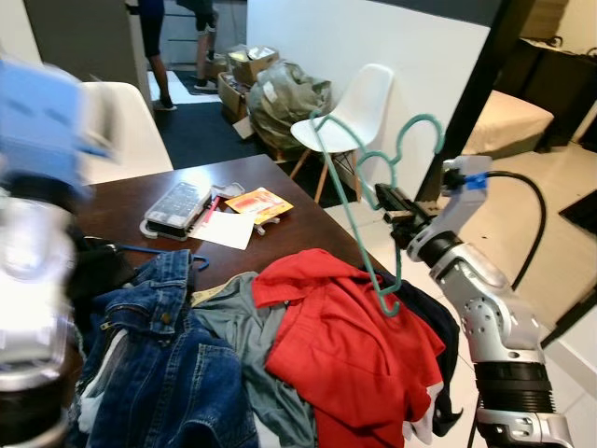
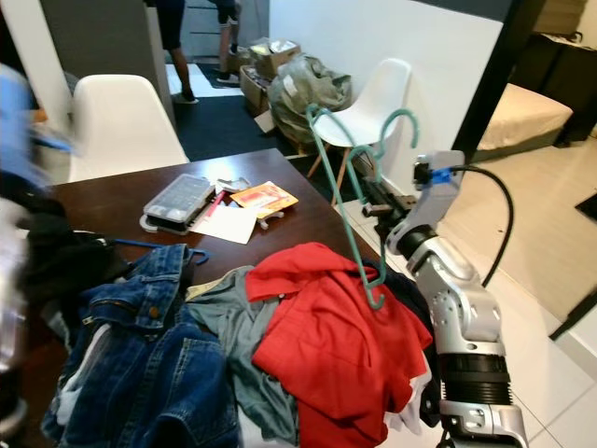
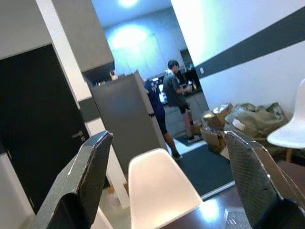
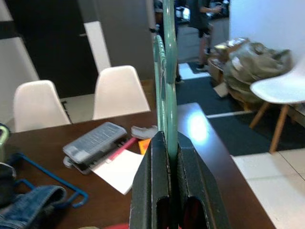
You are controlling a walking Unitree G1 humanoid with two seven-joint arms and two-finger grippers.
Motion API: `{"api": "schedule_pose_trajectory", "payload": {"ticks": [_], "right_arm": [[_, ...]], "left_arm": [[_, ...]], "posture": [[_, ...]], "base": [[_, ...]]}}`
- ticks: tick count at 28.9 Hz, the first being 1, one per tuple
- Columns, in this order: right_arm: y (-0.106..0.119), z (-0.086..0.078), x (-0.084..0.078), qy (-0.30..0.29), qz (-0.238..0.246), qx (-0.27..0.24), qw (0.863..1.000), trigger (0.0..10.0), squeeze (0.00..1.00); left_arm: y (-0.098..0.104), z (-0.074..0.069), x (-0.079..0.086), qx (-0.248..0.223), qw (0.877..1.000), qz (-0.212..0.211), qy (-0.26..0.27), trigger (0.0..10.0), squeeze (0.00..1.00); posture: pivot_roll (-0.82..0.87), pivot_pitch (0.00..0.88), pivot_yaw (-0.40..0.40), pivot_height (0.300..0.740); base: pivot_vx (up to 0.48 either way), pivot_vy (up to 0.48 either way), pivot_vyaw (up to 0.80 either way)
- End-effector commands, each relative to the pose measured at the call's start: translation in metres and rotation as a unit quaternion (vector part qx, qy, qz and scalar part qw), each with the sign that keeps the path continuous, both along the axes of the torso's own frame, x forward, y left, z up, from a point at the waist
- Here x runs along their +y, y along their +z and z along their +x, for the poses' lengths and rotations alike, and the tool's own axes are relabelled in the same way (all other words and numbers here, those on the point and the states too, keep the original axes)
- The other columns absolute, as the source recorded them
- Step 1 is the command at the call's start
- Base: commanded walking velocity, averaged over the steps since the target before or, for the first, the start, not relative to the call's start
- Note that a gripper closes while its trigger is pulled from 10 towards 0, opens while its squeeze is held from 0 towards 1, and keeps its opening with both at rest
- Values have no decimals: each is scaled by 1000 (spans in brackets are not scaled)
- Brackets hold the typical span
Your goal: Hang hanger
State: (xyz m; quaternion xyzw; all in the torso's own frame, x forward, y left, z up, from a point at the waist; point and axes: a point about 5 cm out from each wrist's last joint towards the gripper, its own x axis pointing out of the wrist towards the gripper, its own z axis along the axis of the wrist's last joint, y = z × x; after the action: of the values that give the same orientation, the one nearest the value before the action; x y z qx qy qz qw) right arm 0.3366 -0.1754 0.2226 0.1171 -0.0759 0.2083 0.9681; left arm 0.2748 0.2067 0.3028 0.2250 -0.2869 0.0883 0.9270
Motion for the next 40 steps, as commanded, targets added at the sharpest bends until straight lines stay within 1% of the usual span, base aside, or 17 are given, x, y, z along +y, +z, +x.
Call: {"api": "schedule_pose_trajectory", "payload": {"ticks": [1, 10, 11, 13, 15, 17, 18, 20, 21, 23, 24, 26, 28, 30, 32, 36, 40], "right_arm": [[6, -1, -3, -6, -7, -20, 1000, 10000, 0], [18, -3, -4, 17, -14, -55, 998, 10000, 0], [23, -4, 8, 48, -29, -74, 996, 10000, 0], [24, -4, 12, 56, -35, -78, 995, 10000, 0], [22, -3, 15, 55, -37, -75, 995, 10000, 0], [11, 1, 13, 31, -38, -57, 997, 10000, 0], [11, 1, 13, 31, -38, -57, 997, 10000, 0], [-1, 3, 7, 3, -33, -42, 999, 10000, 0], [-1, 3, 7, 3, -33, -42, 999, 10000, 0], [-5, 1, -1, -21, -24, -39, 999, 10000, 0], [-5, 1, -1, -21, -24, -39, 999, 10000, 0], [-2, -4, -8, -38, -13, -50, 998, 10000, 0], [-2, -4, -8, -38, -13, -50, 998, 10000, 0], [3, -8, -13, -46, -7, -62, 997, 10000, 0], [4, -9, -15, -47, -6, -65, 997, 10000, 0], [4, -10, -14, -48, -7, -69, 996, 10000, 0], [4, -10, -12, -48, -11, -68, 996, 10000, 0]], "left_arm": [[-8, 0, -12, 9, 1000, -2, -22, 10000, 0], [-5, -3, 7, -2, 1000, -14, 23, 10000, 0], [-3, 4, 14, 5, 1000, -4, 26, 10000, 0], [-4, 8, 14, 10, 1000, 0, 22, 10000, 0], [-9, 12, 8, 25, 1000, -6, 2, 10000, 0], [-24, 20, -11, 57, 997, -14, -41, 10000, 0], [-24, 20, -11, 57, 997, -14, -41, 10000, 0], [-43, 26, -33, 90, 993, -15, -81, 10000, 0], [-43, 26, -33, 90, 993, -15, -81, 10000, 0], [-56, 28, -53, 112, 987, -15, -118, 10000, 0], [-56, 28, -53, 112, 987, -15, -118, 10000, 0], [-59, 29, -73, 120, 979, -22, -163, 10000, 0], [-59, 29, -73, 120, 979, -22, -163, 10000, 0], [-58, 32, -85, 126, 971, -37, -200, 10000, 0], [-59, 35, -88, 134, 968, -41, -209, 10000, 0], [-61, 39, -89, 141, 965, -49, -215, 10000, 0], [-55, 40, -84, 123, 968, -60, -211, 10000, 0]], "posture": [[33, 0, -98, 740], [57, 0, -108, 740], [66, 0, -108, 740], [66, 0, -108, 740], [70, 0, -107, 740], [71, 0, -101, 740], [71, 0, -101, 740], [63, 0, -78, 740], [63, 0, -78, 740], [52, 0, -62, 740], [52, 0, -62, 740], [27, 0, -32, 740], [27, 0, -32, 740], [12, 0, -14, 740], [10, 0, -13, 740], [7, 0, -12, 740], [11, 0, -15, 740]], "base": [[0, 0, 763], [0, 0, 769], [0, 0, 769], [0, 0, 769], [0, 0, 769], [0, 0, 769], [0, 0, 769], [0, 0, 769], [0, 0, 769], [0, 0, 769], [0, 0, 769], [0, 0, 769], [0, 0, 769], [0, 0, 769], [0, -232, 769], [0, -465, 769], [0, -68, 769]]}}
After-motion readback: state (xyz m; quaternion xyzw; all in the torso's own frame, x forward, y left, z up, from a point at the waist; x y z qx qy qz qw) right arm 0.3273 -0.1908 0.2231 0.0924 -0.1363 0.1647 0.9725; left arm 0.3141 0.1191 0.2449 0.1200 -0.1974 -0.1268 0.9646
